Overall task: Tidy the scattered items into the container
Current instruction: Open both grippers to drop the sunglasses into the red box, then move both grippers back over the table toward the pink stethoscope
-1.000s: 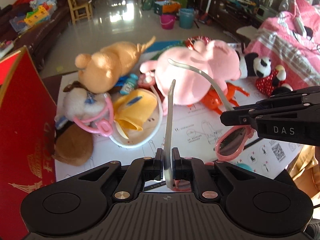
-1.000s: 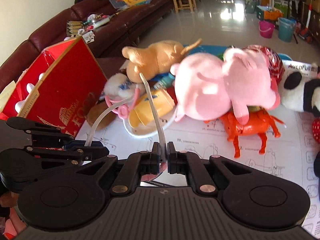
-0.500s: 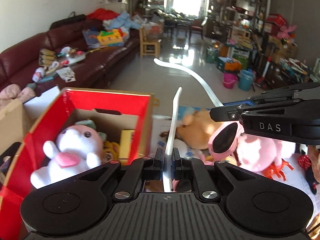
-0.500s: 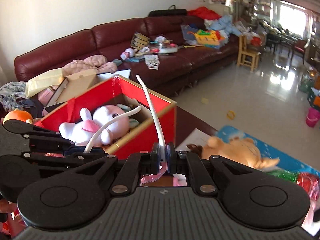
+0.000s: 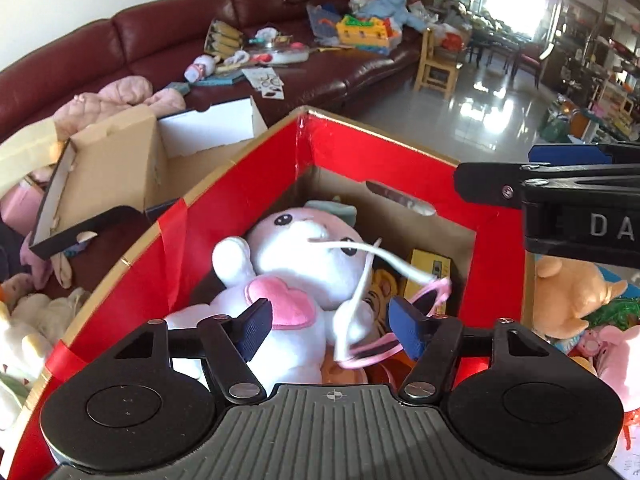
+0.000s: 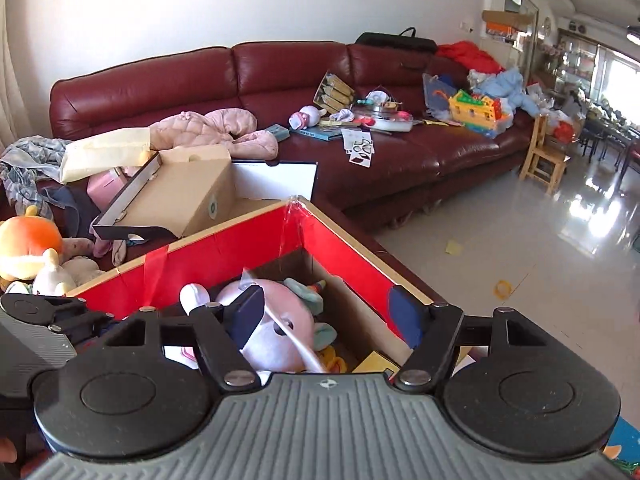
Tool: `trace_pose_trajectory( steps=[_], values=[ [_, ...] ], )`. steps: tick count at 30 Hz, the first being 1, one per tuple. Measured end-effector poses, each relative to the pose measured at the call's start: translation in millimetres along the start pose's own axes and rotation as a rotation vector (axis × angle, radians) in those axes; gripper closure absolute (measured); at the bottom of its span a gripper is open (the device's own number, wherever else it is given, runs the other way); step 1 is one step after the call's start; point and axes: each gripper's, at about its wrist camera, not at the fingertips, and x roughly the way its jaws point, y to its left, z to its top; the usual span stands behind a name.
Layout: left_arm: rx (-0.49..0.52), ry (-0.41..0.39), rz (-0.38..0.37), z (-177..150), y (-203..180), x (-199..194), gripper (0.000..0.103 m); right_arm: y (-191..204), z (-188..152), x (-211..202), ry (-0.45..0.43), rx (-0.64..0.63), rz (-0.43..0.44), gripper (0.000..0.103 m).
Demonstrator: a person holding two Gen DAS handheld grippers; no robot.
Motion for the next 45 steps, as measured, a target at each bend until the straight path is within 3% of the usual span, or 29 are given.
trace_pose_trajectory(
  steps=[8, 23, 35, 45],
  values=[
    [0.000, 0.049, -0.042, -19.8, -2.4, 8.8, 0.014, -18.3, -30.2, 5.1, 0.121, 0.096, 0.010, 0.023],
    [0.040, 0.031, -0.046, -29.9, -18.3, -6.8, 0.012, -1.1, -33.8, -22.0, 0.137, 0.020, 0.075, 0.017],
    [0.167, -0.013, -0.073, -39.2, -72.8, -36.9, 0.011, -37.1, -58.0, -79.9, 0.100, 0.052, -0.003, 0.013],
    [0.319, -0.008, -0.111, -67.9, -145.3, -42.4, 0.011, -105.5, -128.6, -130.0, 0.123, 0.209, -0.121, 0.012]
  ],
)
